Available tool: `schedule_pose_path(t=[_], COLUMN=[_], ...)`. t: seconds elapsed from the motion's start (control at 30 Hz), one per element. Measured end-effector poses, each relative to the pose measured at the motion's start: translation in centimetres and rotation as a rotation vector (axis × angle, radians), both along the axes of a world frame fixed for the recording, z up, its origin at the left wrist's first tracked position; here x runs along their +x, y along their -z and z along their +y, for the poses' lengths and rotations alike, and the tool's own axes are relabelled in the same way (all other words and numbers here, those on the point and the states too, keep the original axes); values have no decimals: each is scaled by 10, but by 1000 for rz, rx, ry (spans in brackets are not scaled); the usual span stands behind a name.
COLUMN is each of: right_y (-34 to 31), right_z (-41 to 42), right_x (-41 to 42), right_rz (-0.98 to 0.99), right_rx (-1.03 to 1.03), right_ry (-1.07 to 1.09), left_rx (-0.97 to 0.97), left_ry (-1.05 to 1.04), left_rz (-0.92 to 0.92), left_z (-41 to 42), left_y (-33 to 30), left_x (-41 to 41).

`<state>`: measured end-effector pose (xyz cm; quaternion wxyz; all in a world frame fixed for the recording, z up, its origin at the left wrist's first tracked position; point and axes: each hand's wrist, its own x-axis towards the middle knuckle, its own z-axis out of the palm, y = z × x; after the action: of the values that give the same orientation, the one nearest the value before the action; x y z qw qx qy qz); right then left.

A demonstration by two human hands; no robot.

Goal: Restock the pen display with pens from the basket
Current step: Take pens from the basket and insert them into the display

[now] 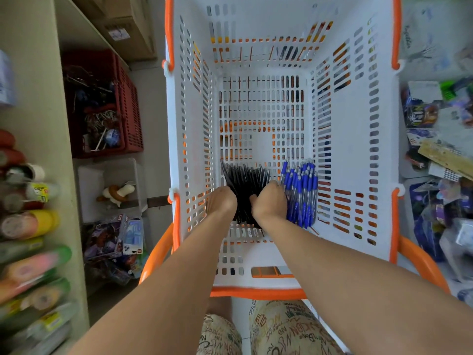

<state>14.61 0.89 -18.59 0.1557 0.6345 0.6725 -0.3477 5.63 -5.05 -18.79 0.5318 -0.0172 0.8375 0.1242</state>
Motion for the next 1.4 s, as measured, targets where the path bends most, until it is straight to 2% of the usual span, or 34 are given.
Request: schedule_pose_path(t=[0.1, 0.3, 0.43, 0.57, 0.73, 0.8, 0.93, 1.0, 1.07, 1.17, 1.27, 1.4], right_y=[-1, 5, 2, -3, -24, -32, -45, -60, -85, -135, -183, -250], right_z=[5, -2, 2, 10, 22, 19, -1, 3, 13, 11, -9, -41], right_x=[1, -4, -3, 2, 8, 12, 31, 29, 15, -6, -16, -37], right_rz=[10, -44, 0, 78, 314, 352, 257, 287, 375, 583, 611, 603], right_rx=[-7, 1, -12, -21, -176, -263, -369, -345, -365, -602, -776, -894], right_ry=[-28, -84, -72, 34, 349, 365, 221, 189, 156, -27, -185, -371], left_rx=[13, 10, 32, 82, 133, 148, 137, 195, 381, 676, 754, 804], left_ry=[-58, -11, -75, -227, -203, -199, -318, -399, -456, -515, -572, -855], left_rz=[19, 76, 48, 42, 59, 72, 56, 24, -94, -259, -209, -195], left_z=[-1, -3, -3, -4, -10, -11, -15, -18, -21, -24, -36, -80], left_y=[1, -4, -6, -14, -23, -30, -45, -61, -86, -139, -190, -246], left_x=[3, 4, 4, 7, 12, 13, 18, 19, 16, 9, 4, 2])
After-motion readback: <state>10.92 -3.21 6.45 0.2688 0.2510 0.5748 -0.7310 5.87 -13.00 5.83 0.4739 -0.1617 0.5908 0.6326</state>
